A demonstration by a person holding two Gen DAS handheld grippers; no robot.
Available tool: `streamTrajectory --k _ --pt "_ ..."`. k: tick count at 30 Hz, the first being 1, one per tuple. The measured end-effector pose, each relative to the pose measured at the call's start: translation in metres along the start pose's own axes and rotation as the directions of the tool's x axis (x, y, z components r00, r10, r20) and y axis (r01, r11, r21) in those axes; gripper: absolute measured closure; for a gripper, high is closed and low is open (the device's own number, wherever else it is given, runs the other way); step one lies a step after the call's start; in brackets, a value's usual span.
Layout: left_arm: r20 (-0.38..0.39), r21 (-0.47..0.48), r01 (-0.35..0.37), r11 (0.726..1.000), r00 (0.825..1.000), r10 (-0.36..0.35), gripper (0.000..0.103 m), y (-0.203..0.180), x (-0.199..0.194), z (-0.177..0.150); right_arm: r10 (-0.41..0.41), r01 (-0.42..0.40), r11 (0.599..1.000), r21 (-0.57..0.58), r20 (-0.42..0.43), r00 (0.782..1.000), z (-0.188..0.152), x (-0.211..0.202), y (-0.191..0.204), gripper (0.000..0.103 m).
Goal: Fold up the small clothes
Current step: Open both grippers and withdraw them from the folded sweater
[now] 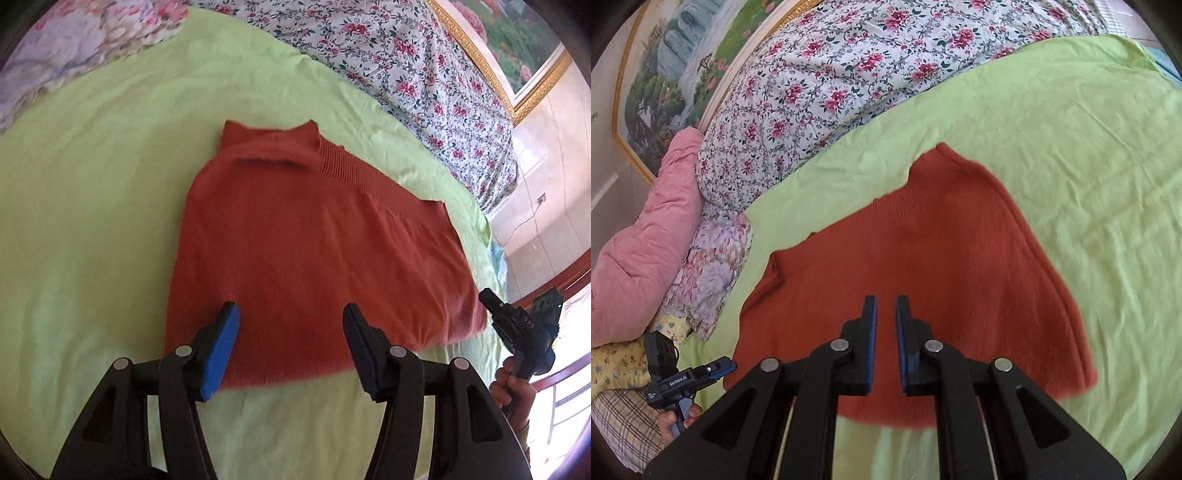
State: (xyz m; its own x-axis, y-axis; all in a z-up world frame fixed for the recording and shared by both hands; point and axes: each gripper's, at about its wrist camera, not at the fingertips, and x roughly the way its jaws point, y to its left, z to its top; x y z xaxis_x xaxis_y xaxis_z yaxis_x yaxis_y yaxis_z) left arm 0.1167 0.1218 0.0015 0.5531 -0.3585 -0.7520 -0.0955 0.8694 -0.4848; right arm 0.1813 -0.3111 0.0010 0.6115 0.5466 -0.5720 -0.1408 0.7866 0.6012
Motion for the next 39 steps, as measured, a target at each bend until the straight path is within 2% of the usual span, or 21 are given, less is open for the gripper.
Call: streamTrajectory --k 3,6,7,8,10,20,27,31,34,36,39 --pt "-0.013 -0.007 0.027 1.0 1.0 -0.027 0.044 0.002 -0.008 -0.019 0.006 -0.006 1.0 0.025 0.004 1.0 -0.019 -0.01 0.002 0.092" --pt "-0.02 -0.017 0.055 0.998 0.998 -0.055 0.038 -0.002 -0.01 -0.029 0.005 -0.006 0.999 0.046 0.005 1.0 -0.034 -0.016 0.002 0.088" --pt "-0.019 -0.022 0.062 0.998 0.998 -0.062 0.036 -0.003 -0.01 -0.03 0.007 -0.007 0.998 0.058 0.006 1.0 -0.039 -0.019 0.001 0.08" --pt "-0.015 -0.03 0.071 0.997 0.997 -0.071 0.035 -0.004 -0.011 -0.033 0.006 -0.007 0.998 0.066 0.008 1.0 -0.043 -0.021 0.001 0.065" --pt "-0.019 -0.048 0.093 0.995 0.995 -0.094 0.031 -0.005 -0.009 -0.035 0.006 -0.007 0.997 0.074 0.023 1.0 -0.051 -0.027 0.002 0.056" --pt "0.014 -0.264 0.138 0.954 0.99 -0.14 0.024 0.01 0.017 -0.027 0.032 -0.033 0.997 0.068 0.016 0.999 -0.07 -0.037 0.009 0.055" --pt "0.107 -0.321 0.128 0.939 0.989 -0.098 0.022 0.009 0.031 -0.015 0.058 -0.058 0.996 0.066 0.001 0.998 -0.07 -0.03 0.015 0.055" --pt "0.064 -0.329 0.13 0.936 0.991 -0.115 0.023 0.007 0.028 -0.018 0.064 -0.063 0.996 0.065 -0.011 0.998 -0.069 -0.028 0.017 0.055" --pt "0.061 -0.363 0.151 0.919 0.989 -0.138 0.023 0.011 0.018 -0.032 0.068 -0.068 0.996 0.059 -0.001 0.998 -0.066 -0.031 0.016 0.055" --pt "0.061 -0.425 0.142 0.894 0.99 -0.128 0.023 0.016 0.019 -0.046 0.069 -0.069 0.996 0.064 -0.001 0.998 -0.065 -0.031 0.015 0.055" --pt "0.167 -0.488 0.179 0.854 0.98 -0.109 0.023 0.02 0.016 -0.059 0.077 -0.076 0.994 0.077 -0.011 0.997 -0.064 -0.025 0.016 0.055"
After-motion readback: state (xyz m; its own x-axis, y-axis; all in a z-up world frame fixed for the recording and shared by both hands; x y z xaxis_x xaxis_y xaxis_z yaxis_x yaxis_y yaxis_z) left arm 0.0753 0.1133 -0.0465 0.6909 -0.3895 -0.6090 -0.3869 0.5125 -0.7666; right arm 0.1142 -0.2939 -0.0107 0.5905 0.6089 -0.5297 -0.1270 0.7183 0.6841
